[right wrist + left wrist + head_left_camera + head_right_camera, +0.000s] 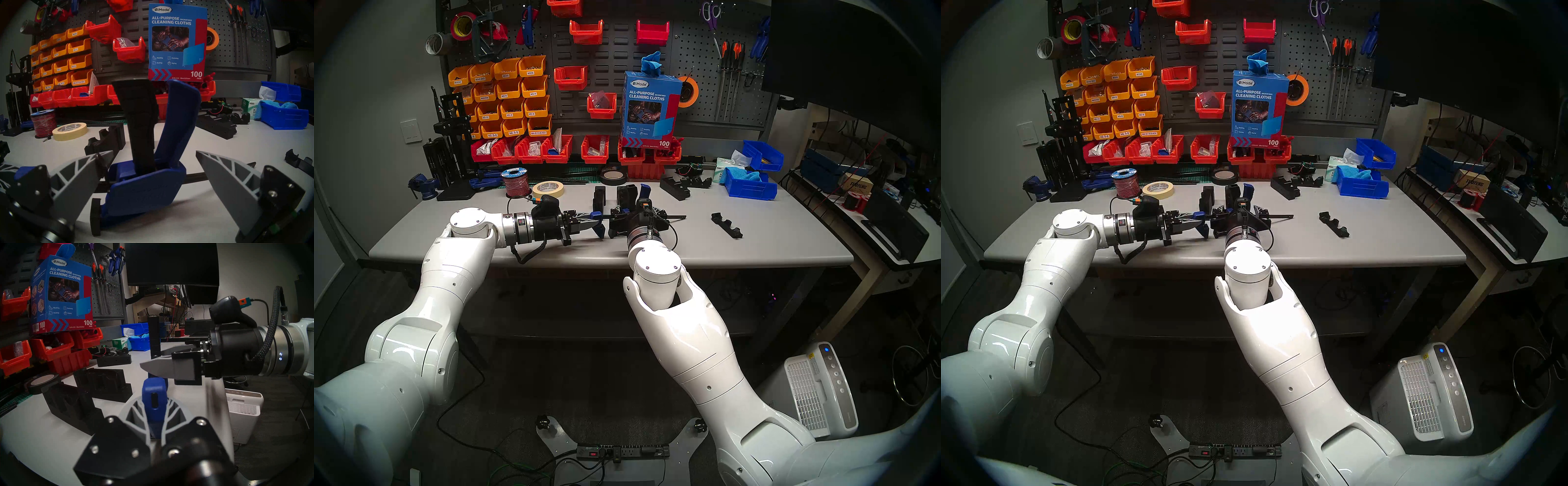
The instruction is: Clamp the two 3D printed pieces together with the clamp
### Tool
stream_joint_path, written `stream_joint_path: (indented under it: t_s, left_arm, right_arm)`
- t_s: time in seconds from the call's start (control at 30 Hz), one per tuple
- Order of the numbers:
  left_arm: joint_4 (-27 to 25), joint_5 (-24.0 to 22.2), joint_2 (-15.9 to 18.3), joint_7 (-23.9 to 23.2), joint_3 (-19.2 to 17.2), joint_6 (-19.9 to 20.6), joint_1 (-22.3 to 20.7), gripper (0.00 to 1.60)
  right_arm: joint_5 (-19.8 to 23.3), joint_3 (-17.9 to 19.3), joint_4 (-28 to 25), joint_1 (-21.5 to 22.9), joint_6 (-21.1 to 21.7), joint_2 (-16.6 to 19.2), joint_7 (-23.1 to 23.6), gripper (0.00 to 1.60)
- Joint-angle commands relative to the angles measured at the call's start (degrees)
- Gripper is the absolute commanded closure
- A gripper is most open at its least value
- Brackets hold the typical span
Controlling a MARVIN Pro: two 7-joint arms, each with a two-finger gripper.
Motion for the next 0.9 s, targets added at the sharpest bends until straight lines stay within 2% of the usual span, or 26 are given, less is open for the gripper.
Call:
stream_joint_path:
  t_s: [0.0,0.53,0.87]
  left_arm:
    - [-1.0,-0.5,0.1,0.1,-0.7,-0.1,-1.9,1.6]
    - [-1.0,-0.4,0.1,0.1,-0.7,-0.1,-1.9,1.6]
    - [-1.0,-0.4,0.1,0.1,-0.7,-0.1,-1.9,1.6]
  right_arm:
    - [-0.6,0.8,-0.4,3.5,-2.6,0.4,0.9,0.0]
    - [-0.6,1.5,3.2,6.7,-4.6,0.7,4.3,0.0]
    - [0.1,2.3,4.5,7.6,-3.6,0.4,5.8,0.0]
